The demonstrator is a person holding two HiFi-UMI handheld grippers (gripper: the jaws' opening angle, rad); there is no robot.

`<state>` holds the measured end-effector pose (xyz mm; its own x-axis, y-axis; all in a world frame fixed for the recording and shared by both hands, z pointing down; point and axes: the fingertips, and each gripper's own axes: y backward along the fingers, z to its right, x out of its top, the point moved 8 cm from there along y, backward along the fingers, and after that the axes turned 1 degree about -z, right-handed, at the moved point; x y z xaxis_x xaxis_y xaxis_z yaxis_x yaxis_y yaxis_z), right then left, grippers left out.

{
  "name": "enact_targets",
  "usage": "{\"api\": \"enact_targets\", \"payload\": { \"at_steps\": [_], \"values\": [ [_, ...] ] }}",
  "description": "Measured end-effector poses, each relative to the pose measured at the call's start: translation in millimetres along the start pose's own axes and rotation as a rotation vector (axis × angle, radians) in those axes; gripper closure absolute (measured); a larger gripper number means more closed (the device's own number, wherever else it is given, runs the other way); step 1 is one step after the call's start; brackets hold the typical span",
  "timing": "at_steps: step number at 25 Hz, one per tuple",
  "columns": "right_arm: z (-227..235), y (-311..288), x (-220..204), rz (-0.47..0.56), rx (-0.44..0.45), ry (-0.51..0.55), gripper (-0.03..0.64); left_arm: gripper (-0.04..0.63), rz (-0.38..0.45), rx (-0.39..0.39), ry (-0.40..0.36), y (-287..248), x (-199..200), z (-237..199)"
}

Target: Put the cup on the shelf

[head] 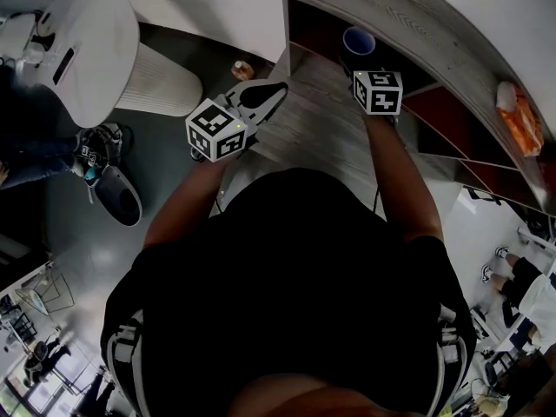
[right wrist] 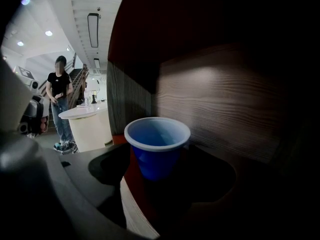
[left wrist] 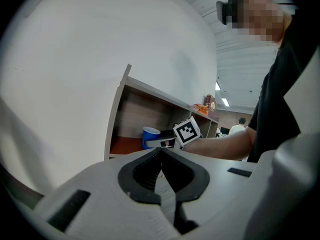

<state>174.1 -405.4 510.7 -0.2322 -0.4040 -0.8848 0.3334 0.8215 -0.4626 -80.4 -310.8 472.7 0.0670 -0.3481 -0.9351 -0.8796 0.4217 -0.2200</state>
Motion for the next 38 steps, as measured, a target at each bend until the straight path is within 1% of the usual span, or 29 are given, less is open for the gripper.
{"api": "enact_targets", "payload": {
  "at_steps": [9, 14, 24, 38],
  "values": [
    [-2, 15, -7, 0.000, -0.005, -0.020, 0.267, 0.578, 0.000, -0.001, -0.008, 7, -3, 10],
    [-5, 25, -9, 0.005, 0.005, -0.057, 0.267, 0.578, 0.002, -0.009, -0.020, 11, 0, 18],
    [-21, 48, -12, 0.028, -0.005, -0.069, 0.267, 0.578, 0.005, -0.015, -0.034, 29, 0, 34],
    [-39, 85, -22, 0.051, -0.034, -0.085, 0.267, 0.577, 0.014, -0.052, -0.054, 46, -6, 60]
  ]
}}
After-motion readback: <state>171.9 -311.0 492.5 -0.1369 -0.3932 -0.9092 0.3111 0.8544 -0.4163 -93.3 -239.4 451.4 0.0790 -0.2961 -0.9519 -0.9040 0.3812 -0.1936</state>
